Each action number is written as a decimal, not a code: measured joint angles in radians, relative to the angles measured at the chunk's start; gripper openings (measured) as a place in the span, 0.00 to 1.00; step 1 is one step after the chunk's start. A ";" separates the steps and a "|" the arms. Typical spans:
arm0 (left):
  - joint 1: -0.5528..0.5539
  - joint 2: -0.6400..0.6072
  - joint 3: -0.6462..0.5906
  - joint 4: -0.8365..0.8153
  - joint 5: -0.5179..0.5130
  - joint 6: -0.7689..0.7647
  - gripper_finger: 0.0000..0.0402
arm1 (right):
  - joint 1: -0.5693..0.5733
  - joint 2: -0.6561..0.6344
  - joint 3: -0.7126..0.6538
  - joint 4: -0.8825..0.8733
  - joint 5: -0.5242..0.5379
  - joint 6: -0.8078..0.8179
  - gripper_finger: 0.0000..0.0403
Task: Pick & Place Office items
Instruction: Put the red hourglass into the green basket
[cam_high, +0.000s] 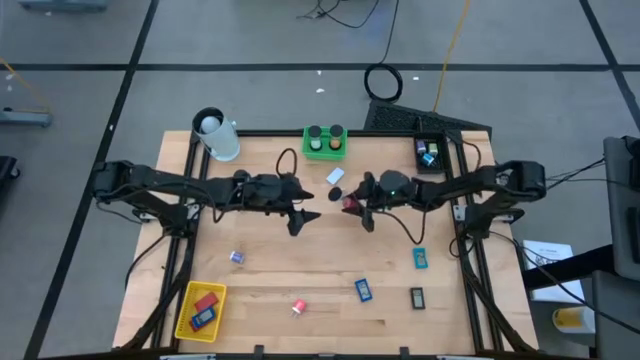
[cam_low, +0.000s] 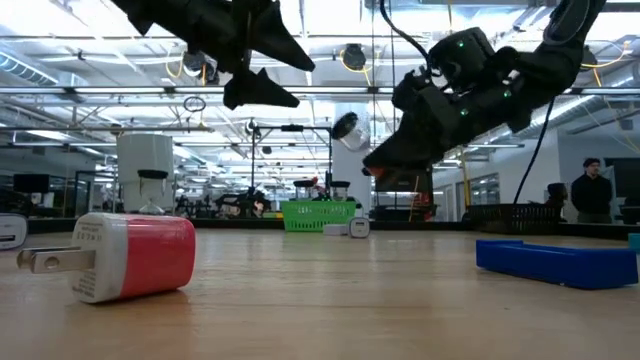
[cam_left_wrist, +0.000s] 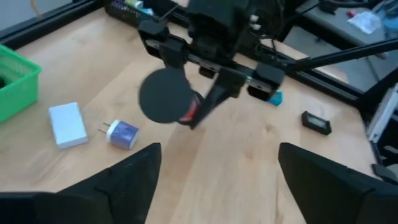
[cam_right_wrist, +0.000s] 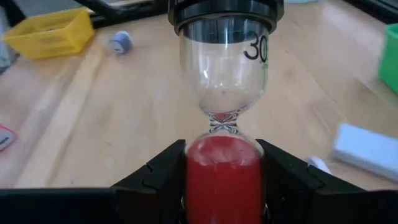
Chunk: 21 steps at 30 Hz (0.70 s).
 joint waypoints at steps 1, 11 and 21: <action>-0.002 0.000 0.009 -0.019 -0.005 -0.002 0.84 | 0.003 0.016 0.000 0.038 -0.015 0.001 0.41; -0.043 0.007 0.023 -0.052 -0.029 0.021 0.85 | 0.040 0.107 0.041 0.173 -0.041 0.003 0.41; -0.070 0.034 0.023 -0.054 -0.198 0.151 0.89 | 0.083 0.125 0.068 0.172 -0.043 -0.030 0.41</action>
